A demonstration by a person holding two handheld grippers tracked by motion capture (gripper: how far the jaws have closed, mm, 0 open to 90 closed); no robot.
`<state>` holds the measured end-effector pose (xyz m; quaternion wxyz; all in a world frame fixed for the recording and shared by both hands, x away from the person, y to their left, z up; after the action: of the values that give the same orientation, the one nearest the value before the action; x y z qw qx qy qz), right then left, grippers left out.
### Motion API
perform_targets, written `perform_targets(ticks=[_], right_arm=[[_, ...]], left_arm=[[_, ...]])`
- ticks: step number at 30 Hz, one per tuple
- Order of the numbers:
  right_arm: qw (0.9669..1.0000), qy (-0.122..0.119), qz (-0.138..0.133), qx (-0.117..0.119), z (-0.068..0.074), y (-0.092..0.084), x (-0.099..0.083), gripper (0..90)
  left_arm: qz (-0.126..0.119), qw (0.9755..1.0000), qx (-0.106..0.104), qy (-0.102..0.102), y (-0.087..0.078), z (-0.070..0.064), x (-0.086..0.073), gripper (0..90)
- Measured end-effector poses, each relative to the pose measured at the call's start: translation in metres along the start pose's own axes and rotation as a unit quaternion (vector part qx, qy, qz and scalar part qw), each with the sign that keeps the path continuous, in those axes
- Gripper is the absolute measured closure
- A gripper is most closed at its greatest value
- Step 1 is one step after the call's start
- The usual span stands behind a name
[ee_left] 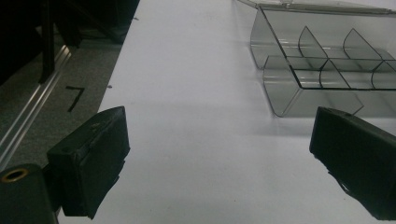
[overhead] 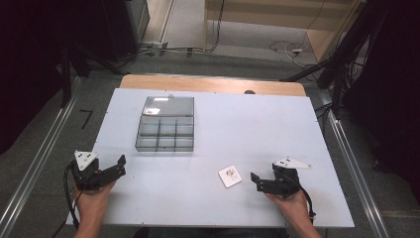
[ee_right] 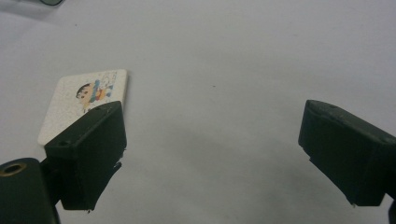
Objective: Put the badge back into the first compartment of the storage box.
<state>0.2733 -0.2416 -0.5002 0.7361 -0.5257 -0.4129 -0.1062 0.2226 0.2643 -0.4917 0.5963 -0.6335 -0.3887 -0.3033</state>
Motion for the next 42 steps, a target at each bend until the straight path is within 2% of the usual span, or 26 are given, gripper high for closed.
perform_targets(ticks=[5, 12, 13, 17, 26, 36, 38, 42], right_arm=[[0.9998, 0.005, 0.004, 0.017, 0.007, 0.004, 0.001, 6.6], [0.9998, -0.004, 0.008, 0.019, 0.02, 0.01, 0.002, 6.6], [0.9997, -0.013, 0.009, 0.018, 0.024, 0.013, 0.002, 6.6], [0.9996, -0.02, 0.012, 0.018, 0.028, 0.015, 0.002, 6.6], [0.9994, -0.025, 0.012, 0.022, 0.031, 0.016, 0.001, 6.6], [0.9996, -0.017, 0.018, 0.016, 0.025, 0.014, 0.002, 6.6], [0.9996, -0.012, 0.015, 0.018, 0.027, 0.013, 0.004, 6.6], [0.9994, -0.02, 0.016, 0.021, 0.034, 0.015, 0.005, 6.6]], left_arm=[[0.002, 1.0, 0.0, 0.001, 0.0, 0.0, 0.0, 5.3], [0.002, 1.0, 0.0, 0.0, 0.0, 0.001, 0.0, 5.3], [0.004, 1.0, 0.001, 0.001, 0.0, 0.001, 0.0, 5.3], [0.004, 1.0, 0.001, 0.002, 0.0, 0.001, 0.0, 5.3], [0.006, 1.0, 0.002, 0.003, 0.001, 0.0, -0.001, 5.3], [0.005, 1.0, 0.003, 0.002, 0.002, 0.002, 0.0, 5.3], [0.005, 1.0, 0.003, 0.001, 0.004, 0.002, 0.0, 5.3], [0.007, 1.0, 0.002, 0.002, 0.005, 0.001, 0.0, 5.3]])
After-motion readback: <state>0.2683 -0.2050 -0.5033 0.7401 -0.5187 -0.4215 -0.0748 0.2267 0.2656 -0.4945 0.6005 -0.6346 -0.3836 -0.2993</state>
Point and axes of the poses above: each handheld gripper's, and its own axes: y roughly forward along the jaws, x roughly out of its top, z roughly to its left, the point moved 1 cm from there along y, roughly forward along the jaws, and after that the axes turned 1 degree about -y, right-handed, at the moved point
